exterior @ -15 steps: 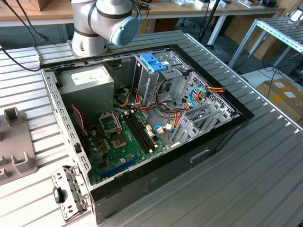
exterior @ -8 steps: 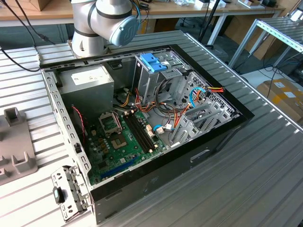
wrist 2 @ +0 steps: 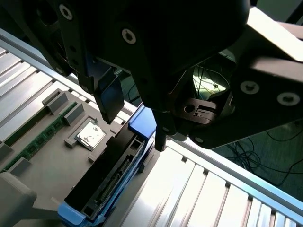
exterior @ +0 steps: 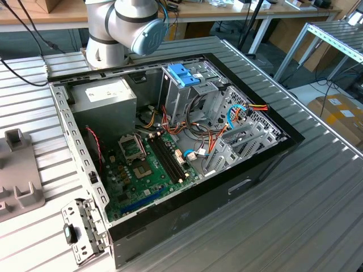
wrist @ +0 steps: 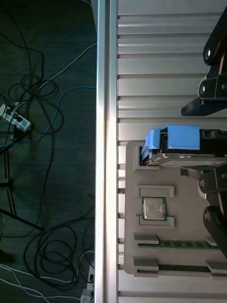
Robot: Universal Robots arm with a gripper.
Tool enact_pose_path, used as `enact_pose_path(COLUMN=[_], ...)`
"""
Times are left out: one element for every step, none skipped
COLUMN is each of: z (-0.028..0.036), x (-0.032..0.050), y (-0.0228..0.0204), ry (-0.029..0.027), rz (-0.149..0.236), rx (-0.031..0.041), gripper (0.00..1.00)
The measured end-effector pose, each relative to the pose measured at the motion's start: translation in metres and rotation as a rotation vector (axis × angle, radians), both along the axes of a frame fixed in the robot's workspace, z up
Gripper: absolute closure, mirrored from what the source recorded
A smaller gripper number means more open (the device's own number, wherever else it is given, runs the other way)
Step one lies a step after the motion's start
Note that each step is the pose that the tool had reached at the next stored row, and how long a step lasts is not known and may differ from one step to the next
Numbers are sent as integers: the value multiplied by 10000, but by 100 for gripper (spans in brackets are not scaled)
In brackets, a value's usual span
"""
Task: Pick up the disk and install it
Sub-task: 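Pick up the disk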
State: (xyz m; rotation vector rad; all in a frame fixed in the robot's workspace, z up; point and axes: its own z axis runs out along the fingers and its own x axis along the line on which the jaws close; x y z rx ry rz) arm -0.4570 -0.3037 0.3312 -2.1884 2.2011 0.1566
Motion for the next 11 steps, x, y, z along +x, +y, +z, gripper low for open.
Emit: enact_pose_path(z=[-4, -9, -13, -15, -19, -23, -27, -30, -32, -36, -39], x=[-7, -13, -18, -21, -25, -31, -37, -39, -42, -45, -48], y=[0, 0, 0, 0, 0, 0, 0, 0, 0, 0, 0], ry=[1, 1, 1, 1, 1, 1, 1, 1, 1, 1, 2], rz=[0, 0, 1, 0, 0, 0, 0, 0, 0, 0, 0], rx=[1, 3, 5, 6, 9, 11, 13, 14, 14, 15, 15], gripper=[46, 46, 46, 46, 46, 46, 46, 46, 46, 46, 46])
